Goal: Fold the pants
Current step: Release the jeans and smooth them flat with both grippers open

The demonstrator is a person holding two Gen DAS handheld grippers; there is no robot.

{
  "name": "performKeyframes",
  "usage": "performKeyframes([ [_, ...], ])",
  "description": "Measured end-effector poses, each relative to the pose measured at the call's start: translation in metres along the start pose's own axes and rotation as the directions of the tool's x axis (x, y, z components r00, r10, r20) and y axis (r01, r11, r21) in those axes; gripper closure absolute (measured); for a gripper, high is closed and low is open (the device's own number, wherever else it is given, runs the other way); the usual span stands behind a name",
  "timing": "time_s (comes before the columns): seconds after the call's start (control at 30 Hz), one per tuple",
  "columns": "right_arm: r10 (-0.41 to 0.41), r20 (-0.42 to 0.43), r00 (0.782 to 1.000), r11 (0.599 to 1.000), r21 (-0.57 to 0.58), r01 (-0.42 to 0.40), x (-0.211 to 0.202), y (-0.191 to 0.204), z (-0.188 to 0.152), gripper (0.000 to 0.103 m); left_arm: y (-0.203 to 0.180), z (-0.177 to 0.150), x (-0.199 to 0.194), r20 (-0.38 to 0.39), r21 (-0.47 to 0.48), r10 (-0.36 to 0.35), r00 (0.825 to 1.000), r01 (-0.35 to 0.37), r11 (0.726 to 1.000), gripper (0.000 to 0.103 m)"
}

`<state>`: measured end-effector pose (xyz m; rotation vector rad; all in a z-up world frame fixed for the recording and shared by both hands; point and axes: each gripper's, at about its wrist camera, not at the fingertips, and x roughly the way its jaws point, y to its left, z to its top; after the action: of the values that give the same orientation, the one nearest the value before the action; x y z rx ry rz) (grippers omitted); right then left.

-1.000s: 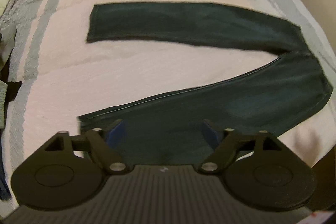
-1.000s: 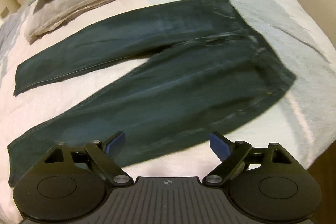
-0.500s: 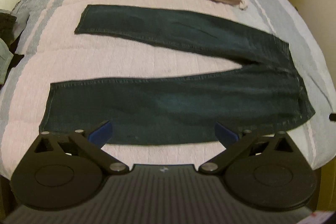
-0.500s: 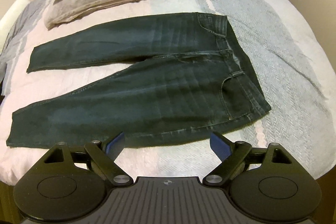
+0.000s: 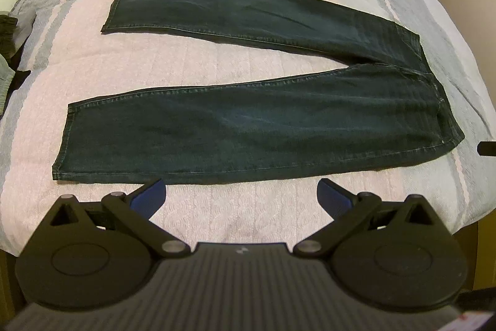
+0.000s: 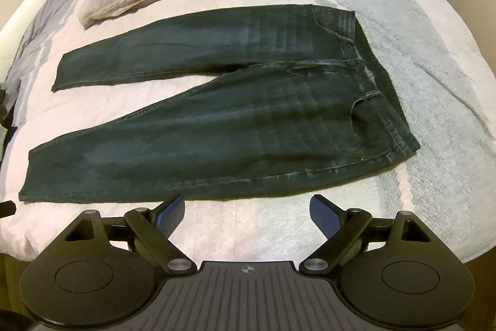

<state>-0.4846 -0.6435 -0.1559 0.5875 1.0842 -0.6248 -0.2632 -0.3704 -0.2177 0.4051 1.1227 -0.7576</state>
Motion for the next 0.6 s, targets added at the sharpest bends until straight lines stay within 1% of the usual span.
performKeyframes([
  [0.6,-0.002,-0.029,1.0,1.0,-0.028,0.001,0.01,0.006,0.006,0.018,0.013,0.0,0.001,0.0,-0.05,0.012,1.0,-0.012,0.999,0.001],
])
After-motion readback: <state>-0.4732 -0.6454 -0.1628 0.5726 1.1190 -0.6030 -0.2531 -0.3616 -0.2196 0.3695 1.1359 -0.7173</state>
